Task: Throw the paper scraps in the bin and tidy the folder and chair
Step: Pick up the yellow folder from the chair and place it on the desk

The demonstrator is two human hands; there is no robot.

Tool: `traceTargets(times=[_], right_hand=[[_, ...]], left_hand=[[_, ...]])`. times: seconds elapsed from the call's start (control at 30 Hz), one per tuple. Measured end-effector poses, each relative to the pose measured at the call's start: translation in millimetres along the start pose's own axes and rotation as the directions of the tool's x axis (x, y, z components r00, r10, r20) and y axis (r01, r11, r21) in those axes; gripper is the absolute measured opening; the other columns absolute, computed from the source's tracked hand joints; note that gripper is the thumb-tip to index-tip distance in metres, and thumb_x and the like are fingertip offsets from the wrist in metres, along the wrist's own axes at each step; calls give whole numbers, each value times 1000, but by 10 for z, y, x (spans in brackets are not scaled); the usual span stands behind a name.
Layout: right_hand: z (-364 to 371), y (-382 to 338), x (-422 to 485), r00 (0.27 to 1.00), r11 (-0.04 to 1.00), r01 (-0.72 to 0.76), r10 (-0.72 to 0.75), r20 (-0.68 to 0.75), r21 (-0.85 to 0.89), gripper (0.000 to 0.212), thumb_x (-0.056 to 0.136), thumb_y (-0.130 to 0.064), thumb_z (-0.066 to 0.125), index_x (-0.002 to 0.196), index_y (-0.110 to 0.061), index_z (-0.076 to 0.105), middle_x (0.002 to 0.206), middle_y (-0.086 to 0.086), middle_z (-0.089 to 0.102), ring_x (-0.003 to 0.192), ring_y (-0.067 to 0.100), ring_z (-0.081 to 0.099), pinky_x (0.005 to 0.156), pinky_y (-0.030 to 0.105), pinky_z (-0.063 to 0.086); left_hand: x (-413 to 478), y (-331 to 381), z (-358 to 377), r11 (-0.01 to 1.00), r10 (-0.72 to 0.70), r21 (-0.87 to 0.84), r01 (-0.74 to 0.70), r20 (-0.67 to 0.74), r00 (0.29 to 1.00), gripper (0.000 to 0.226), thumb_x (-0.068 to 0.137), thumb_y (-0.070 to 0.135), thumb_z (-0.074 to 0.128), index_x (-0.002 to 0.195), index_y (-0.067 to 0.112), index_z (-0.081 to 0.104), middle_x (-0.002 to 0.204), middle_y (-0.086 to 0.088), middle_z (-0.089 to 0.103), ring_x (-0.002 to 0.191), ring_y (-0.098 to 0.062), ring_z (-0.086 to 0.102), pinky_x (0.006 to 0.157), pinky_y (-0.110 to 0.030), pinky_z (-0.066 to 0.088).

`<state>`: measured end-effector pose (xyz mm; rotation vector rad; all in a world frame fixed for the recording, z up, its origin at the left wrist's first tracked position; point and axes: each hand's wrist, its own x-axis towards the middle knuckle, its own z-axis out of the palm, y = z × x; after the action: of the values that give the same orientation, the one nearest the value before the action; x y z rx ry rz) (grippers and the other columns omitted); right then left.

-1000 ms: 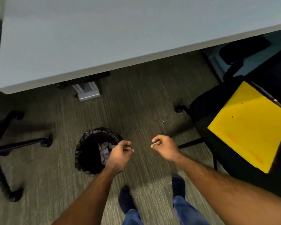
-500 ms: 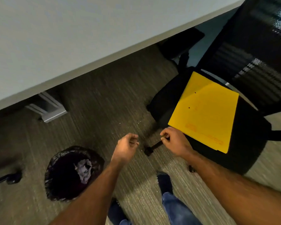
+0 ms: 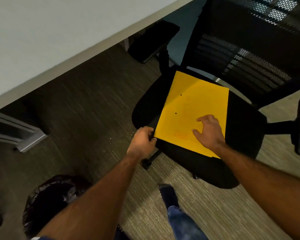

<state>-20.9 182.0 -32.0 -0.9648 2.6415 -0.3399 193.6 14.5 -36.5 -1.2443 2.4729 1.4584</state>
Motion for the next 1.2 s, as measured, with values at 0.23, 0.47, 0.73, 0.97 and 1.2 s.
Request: traceTargets(times=[0.23, 0.47, 0.73, 0.97, 1.2], right_hand=[[-215, 485, 393, 959, 960, -279, 277, 64, 28, 93, 76, -60, 70, 147, -20, 25, 155, 19, 19, 142, 38, 22, 115, 53, 29], [-282, 647, 615, 914, 944, -328, 305, 267, 42, 115, 63, -64, 78, 151, -23, 14, 151, 18, 25, 139, 38, 27, 109, 57, 36], [-292, 809, 676, 927, 900, -374, 355, 120, 225, 106, 60, -34, 90, 146, -18, 31, 144, 12, 39, 133, 32, 37, 109, 50, 38], [-357, 909, 743, 856, 644, -501, 467, 221, 579, 107, 65, -15, 87, 149, -19, 21, 141, 13, 48, 129, 31, 48, 104, 53, 43], [-503, 1009, 726, 819, 370, -540, 438, 370, 756, 44, 77, -34, 78, 114, -17, 62, 123, 10, 66, 101, 21, 66, 80, 38, 54]], left_hand=[[295, 248, 166, 997, -12, 81, 13, -22, 1000, 52, 86, 30, 67, 132, 15, 48, 124, -9, 50, 113, -28, 54, 98, -48, 49], [396, 334, 346, 996, -71, 50, 70, 31, 997, 67, 86, 27, 68, 140, 17, 30, 133, -10, 42, 107, -27, 53, 88, -41, 47], [499, 351, 352, 937, -158, -271, 219, 231, 960, 61, 93, 15, 57, 145, 30, 29, 134, -1, 49, 123, -27, 48, 106, -53, 41], [447, 333, 365, 851, -151, -456, 262, 265, 952, 58, 93, 2, 54, 139, 32, 35, 131, -4, 56, 117, -26, 54, 93, -49, 50], [349, 361, 383, 803, -138, -531, 271, 277, 951, 56, 95, -2, 50, 139, 30, 35, 128, -5, 57, 115, -28, 55, 96, -53, 48]])
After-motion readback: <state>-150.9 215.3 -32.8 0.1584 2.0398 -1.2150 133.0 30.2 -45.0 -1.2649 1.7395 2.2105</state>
